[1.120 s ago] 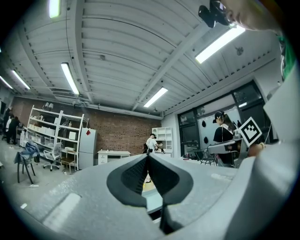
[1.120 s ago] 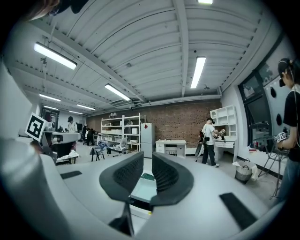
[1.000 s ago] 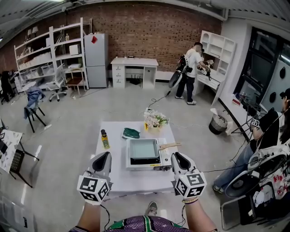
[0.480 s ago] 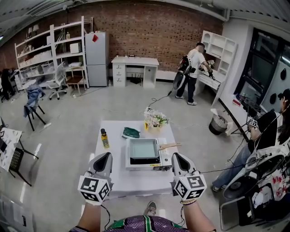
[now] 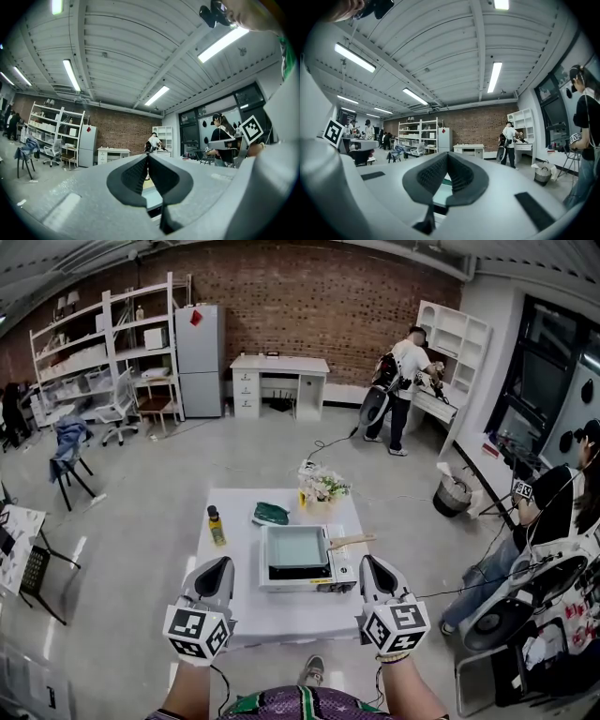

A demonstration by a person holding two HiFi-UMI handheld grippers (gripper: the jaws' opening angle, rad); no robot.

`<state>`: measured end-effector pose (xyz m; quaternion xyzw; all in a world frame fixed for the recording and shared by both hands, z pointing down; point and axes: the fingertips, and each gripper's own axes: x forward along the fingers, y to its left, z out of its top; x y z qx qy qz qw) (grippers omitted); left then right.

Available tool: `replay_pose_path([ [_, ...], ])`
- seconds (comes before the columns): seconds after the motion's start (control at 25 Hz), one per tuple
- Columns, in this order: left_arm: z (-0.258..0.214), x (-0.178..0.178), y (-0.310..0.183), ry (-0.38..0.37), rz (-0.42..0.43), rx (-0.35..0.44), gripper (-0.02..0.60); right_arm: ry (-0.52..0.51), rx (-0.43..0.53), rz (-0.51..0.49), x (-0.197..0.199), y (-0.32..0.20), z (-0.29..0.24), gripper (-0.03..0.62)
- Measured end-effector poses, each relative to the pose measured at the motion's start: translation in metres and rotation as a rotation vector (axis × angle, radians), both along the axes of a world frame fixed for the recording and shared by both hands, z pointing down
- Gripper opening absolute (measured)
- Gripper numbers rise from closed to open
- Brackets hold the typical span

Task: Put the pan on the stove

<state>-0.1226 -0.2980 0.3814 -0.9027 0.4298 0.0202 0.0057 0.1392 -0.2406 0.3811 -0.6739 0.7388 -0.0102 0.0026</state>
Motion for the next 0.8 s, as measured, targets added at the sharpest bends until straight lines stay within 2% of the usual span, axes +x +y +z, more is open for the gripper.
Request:
replay_pose_path([
  [0.8, 0.008, 0.001, 0.004, -0.004, 0.003, -0.01, 0.018, -0.014, -0.028, -0.042, -0.006, 0.002, 0.013, 0.0],
])
